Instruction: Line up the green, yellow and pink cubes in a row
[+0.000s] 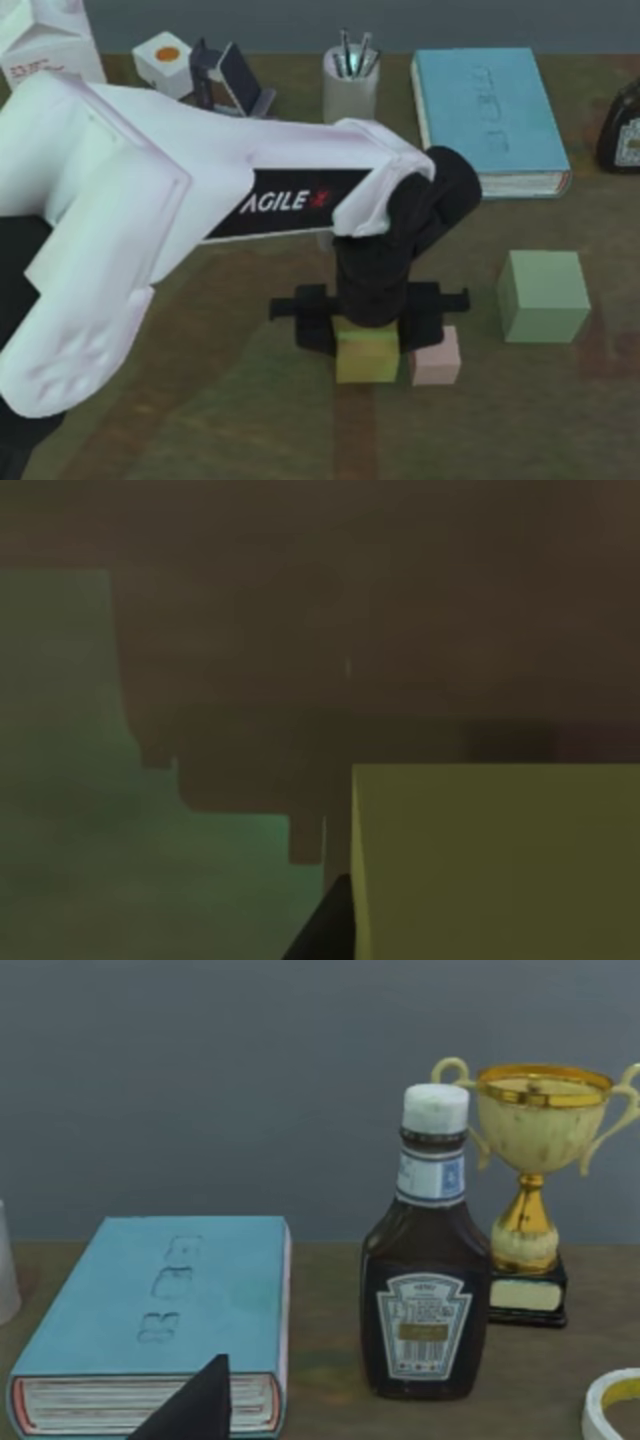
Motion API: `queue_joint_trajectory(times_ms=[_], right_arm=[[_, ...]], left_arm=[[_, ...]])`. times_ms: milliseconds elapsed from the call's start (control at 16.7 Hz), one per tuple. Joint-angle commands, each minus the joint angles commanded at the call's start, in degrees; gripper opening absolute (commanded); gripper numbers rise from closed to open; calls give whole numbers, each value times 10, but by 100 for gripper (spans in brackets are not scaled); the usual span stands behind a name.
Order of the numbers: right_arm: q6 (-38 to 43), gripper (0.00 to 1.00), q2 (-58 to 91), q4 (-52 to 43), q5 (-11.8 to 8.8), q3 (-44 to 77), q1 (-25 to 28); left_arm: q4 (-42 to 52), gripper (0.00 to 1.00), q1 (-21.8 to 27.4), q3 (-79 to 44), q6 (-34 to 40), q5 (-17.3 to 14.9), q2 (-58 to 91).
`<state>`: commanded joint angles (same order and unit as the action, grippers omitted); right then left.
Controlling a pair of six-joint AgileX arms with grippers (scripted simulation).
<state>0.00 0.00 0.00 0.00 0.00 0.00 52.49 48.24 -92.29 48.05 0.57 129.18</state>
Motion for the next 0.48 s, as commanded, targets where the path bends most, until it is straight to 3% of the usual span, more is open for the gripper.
queue_joint_trajectory(times_ms=[480], right_arm=[[0, 100, 0, 0, 0, 0, 0]], left_arm=[[0, 90, 0, 0, 0, 0, 0]])
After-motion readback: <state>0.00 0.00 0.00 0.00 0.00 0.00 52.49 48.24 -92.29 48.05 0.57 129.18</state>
